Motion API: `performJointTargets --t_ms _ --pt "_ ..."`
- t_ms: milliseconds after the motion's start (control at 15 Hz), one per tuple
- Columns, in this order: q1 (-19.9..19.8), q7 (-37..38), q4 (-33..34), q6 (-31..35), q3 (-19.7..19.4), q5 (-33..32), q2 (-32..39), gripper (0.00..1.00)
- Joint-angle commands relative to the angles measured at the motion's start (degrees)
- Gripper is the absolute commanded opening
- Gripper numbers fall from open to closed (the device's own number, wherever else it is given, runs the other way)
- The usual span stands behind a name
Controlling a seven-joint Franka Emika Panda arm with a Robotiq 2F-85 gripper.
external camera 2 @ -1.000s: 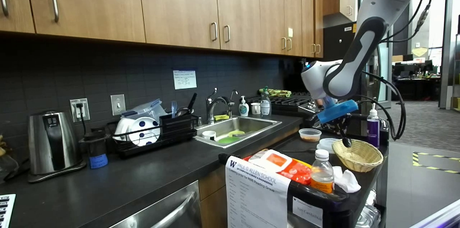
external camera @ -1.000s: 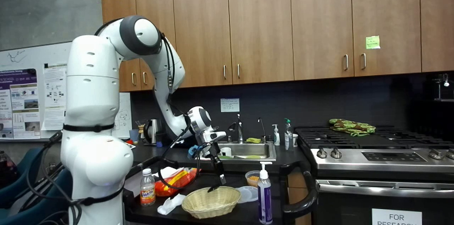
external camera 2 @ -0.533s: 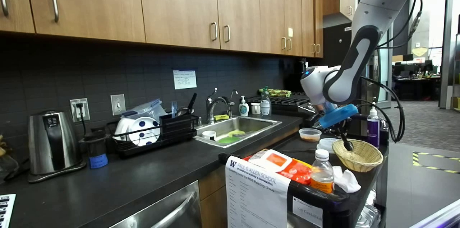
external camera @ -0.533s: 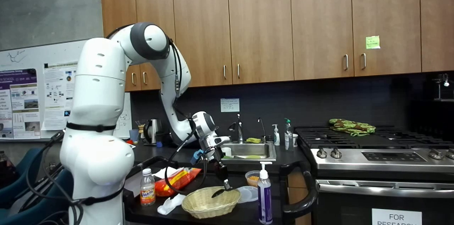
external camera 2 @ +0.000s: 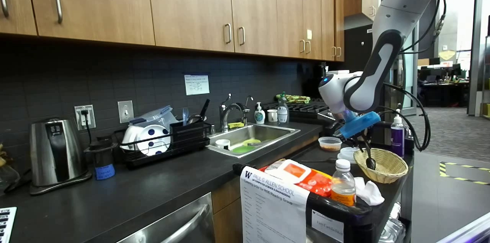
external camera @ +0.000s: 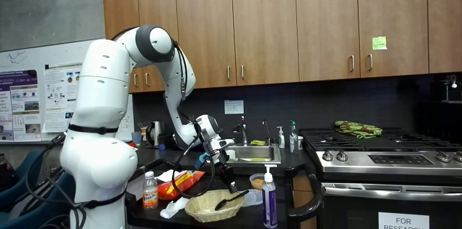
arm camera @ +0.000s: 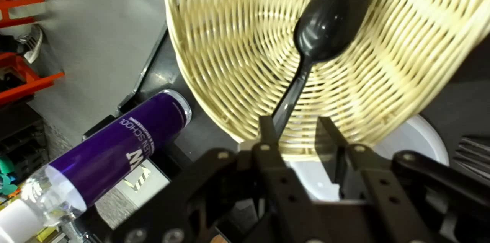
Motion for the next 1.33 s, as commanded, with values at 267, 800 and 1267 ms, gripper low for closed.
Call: performJointTargets --t_ms 267,800,1267 --pt "1.00 -1.47 -0.05 5.05 -0.58 3.49 -2.38 0.92" --pt "1.13 -2.36 1.60 4.94 -1.33 11.21 -4.67 1.00" --pt "1.67 -0.49 8.43 -6.29 -1.03 19.00 -3.71 1.00"
